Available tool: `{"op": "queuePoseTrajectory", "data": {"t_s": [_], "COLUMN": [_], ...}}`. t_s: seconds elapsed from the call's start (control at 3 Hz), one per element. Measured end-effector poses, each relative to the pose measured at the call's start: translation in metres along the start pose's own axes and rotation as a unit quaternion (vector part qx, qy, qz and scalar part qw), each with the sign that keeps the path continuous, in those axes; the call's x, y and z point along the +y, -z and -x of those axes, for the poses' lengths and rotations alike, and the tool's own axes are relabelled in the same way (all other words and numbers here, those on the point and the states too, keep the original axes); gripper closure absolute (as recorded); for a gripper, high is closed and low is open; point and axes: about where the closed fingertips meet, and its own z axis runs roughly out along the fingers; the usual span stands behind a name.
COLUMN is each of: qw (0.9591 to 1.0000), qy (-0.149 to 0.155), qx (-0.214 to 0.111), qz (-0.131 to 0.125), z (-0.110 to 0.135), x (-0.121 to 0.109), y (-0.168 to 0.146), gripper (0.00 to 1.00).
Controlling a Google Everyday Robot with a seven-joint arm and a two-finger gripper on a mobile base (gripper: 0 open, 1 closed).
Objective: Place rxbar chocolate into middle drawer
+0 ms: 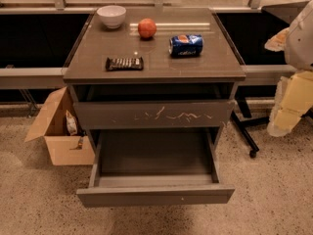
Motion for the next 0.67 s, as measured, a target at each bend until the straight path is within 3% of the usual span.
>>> {"op": "queuePoseTrajectory", "data": {"t_s": [0.33, 0.67], "qw": [1.0, 0.9993], "qy": [0.0, 0.017], "qx": [0.0, -0.031], "qz": [0.0, -0.009], "z": [0.0, 0.015], "x": [0.0, -0.021], "y": [0.0, -0.009], "gripper": [0.0, 0.0]}}
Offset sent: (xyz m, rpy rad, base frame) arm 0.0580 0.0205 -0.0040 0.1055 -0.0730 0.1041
